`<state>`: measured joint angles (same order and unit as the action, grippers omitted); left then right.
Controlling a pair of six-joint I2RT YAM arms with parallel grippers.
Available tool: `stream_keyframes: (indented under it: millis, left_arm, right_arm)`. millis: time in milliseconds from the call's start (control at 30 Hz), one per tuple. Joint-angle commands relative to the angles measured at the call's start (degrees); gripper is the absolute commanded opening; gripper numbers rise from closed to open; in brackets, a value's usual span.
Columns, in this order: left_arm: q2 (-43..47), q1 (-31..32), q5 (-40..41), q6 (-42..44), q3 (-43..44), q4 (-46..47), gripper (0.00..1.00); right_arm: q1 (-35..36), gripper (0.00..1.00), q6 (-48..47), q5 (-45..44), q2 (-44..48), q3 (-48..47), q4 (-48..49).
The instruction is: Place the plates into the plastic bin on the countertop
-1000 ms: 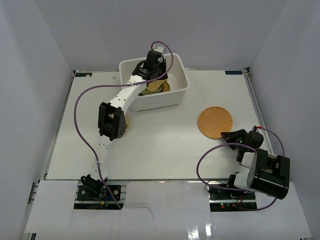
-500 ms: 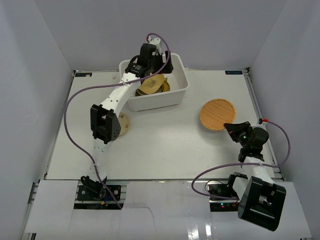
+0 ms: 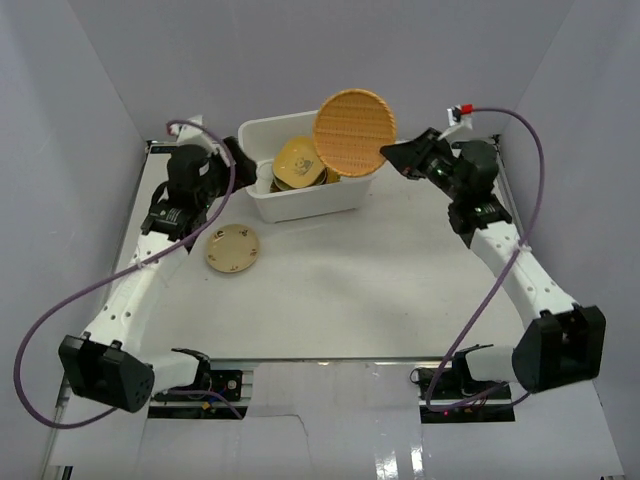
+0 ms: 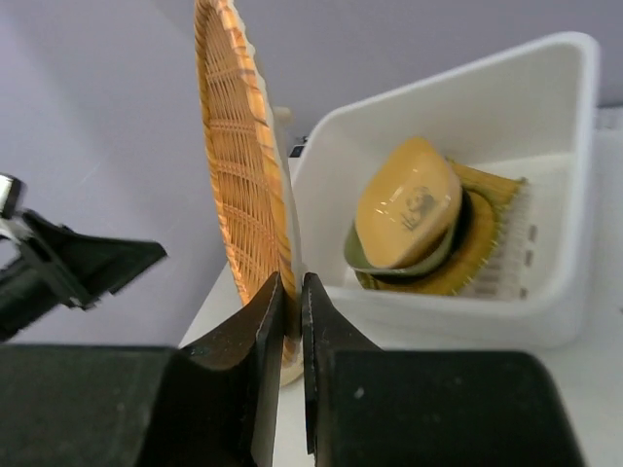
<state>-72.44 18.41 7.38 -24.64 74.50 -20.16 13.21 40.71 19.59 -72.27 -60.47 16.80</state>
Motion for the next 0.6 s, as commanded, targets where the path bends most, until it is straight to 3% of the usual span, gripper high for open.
stream_keyframes:
  millis: [0,100,200,467,500,567]
  left_arm:
    - [5.88,-10.83,-5.25,-9.53,-14.87,0.29,0.98]
    - [9.76,-20.49,-10.53,-15.76,-25.70,2.40,0.98]
    - [10.66,-25.16,-13.52,-18.68,-32.65,4.34,0.98]
    - [5.48,-31.24,-14.32,-23.08,-41.36,10.93,0.98]
    - [4.34,-31.33,-15.10,-23.08,-41.71,11.80,0.98]
    - [0.84,-31.33,-16.95,-23.08,-42.24,15.06,0.98]
  right_arm:
    - [5.41,0.08,-5.29,-3.25,-9.18,-10.52,-2.98]
    - [9.45,0.08,-6.34,-1.32,-23.82,-25.96,-5.97]
    - [10.95,0.08,-7.05,-0.53,-33.77,-34.52,-10.80]
    - [11.48,0.08,-8.27,-2.36,-48.30,-49.91,-18.80]
    - [11.66,0.10,-8.71,-3.06,-48.49,-49.84,-19.51]
    - [11.84,0.25,-9.85,-4.91,-47.79,-48.18,-19.09]
